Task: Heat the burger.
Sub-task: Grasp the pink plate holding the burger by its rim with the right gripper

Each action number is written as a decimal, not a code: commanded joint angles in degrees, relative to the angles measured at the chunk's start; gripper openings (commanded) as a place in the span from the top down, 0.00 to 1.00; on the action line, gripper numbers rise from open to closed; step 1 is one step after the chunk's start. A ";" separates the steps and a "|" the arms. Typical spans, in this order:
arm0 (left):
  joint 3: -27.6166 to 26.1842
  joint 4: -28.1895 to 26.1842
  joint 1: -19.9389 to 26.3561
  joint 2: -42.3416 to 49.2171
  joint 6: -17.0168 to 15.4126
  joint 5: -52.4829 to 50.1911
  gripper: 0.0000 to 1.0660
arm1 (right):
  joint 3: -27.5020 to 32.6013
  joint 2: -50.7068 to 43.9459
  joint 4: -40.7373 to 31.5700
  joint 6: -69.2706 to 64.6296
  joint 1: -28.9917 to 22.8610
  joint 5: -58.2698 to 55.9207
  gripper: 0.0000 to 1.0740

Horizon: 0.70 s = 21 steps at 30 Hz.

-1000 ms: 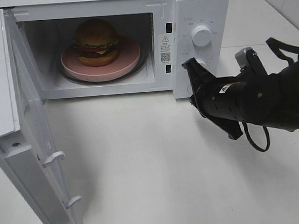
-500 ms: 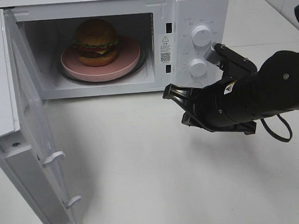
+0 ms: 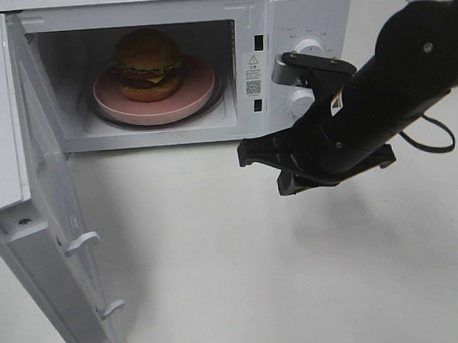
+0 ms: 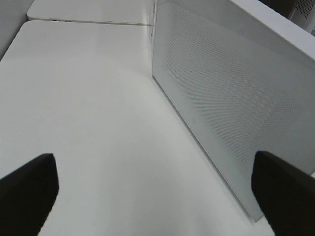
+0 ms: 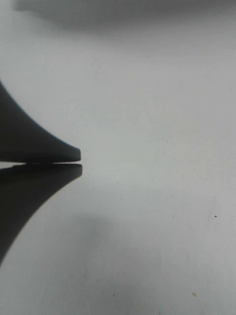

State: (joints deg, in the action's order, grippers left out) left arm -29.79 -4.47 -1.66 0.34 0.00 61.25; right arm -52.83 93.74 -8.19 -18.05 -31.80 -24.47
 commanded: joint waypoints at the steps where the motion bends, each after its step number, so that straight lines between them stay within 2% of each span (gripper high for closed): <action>1: 0.11 -0.29 0.17 0.80 0.00 0.06 0.06 | -4.30 -0.69 4.24 3.61 0.40 -7.96 0.96; 2: 0.11 -0.29 0.17 0.80 0.00 0.06 0.06 | -6.36 -0.69 4.87 6.47 0.40 -11.29 0.95; 8: 0.11 -0.29 0.17 0.80 0.00 0.06 0.06 | -9.80 -0.69 4.81 14.04 0.40 -15.87 0.95; 10: 0.11 -0.29 0.17 0.80 0.00 0.06 0.06 | -12.32 -0.69 4.93 26.18 0.40 -19.71 0.94; 11: 0.11 -0.29 0.17 0.80 0.00 0.06 0.06 | -12.32 -0.69 4.93 26.18 0.40 -19.71 0.94; 13: 0.11 -0.29 0.17 0.80 0.00 0.06 0.06 | -13.29 -0.69 5.16 36.67 0.40 -21.14 0.93; 17: 0.11 -0.29 0.17 0.80 0.00 0.06 0.06 | -13.46 -0.69 5.39 47.27 0.40 -21.72 0.93; 18: 0.11 -0.29 0.17 0.80 0.00 0.06 0.06 | -13.46 -0.69 5.50 54.83 0.40 -21.72 0.93; 19: 0.11 -0.29 0.17 0.80 0.00 0.06 0.06 | -13.46 -0.69 5.50 54.83 0.40 -21.72 0.93; 21: 0.11 -0.29 0.17 0.80 0.00 0.06 0.06 | -13.46 -0.69 5.84 65.78 0.40 -21.49 0.92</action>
State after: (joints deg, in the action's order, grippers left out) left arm -29.79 -4.47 -1.66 0.34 0.00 61.25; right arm -65.78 93.33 -3.09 36.67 -31.80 -45.72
